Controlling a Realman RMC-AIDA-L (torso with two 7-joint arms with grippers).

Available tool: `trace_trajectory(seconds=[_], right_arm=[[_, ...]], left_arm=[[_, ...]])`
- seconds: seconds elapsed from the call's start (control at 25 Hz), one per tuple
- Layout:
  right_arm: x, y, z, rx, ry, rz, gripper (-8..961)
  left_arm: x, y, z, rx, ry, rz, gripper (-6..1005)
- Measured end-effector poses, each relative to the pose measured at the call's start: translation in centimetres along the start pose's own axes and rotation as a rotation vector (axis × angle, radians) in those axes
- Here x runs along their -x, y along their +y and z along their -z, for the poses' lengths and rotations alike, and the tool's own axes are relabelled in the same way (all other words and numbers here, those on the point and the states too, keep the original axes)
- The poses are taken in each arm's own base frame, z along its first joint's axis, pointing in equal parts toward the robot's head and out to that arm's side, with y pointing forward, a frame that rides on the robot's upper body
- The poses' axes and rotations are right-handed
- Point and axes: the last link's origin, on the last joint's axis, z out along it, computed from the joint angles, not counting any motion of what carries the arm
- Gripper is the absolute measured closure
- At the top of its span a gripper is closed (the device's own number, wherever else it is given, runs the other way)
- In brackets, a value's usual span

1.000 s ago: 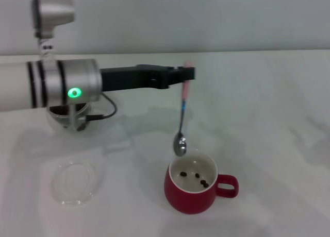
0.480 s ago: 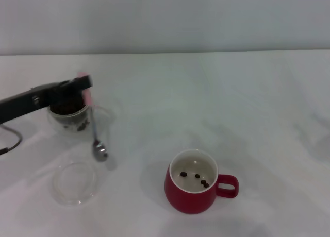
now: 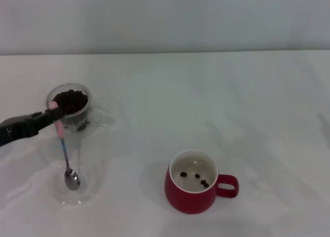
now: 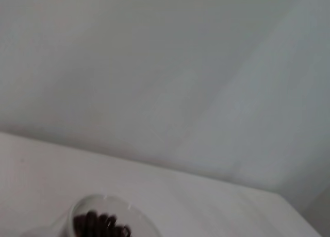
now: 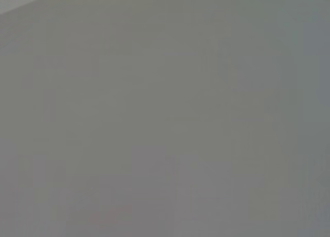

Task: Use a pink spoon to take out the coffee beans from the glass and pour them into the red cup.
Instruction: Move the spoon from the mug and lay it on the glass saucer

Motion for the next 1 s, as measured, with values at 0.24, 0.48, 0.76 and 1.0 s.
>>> trace_trajectory(seconds=[0.24, 0.48, 0.76, 1.0], right_arm=[[-0.1, 0.2, 0.6, -0.014, 0.006, -0.048, 418], [-0.3, 0.5, 1.0, -0.018, 0.020, -0.067, 423], [-0.4, 0.7, 1.2, -0.020, 0.029, -0.074, 423], [-0.5, 0.7, 1.1, -0.019, 0.034, -0.076, 423]], left_arm=[[1.4, -0.7, 1.1, -0.029, -0.017, 0.013, 866], [1.1, -1.1, 2.1, -0.047, 0.037, 0.012, 866], [0.3, -1.1, 2.2, -0.046, 0.066, -0.008, 865], [0.2, -0.9, 1.0, -0.031, 0.064, -0.035, 865]])
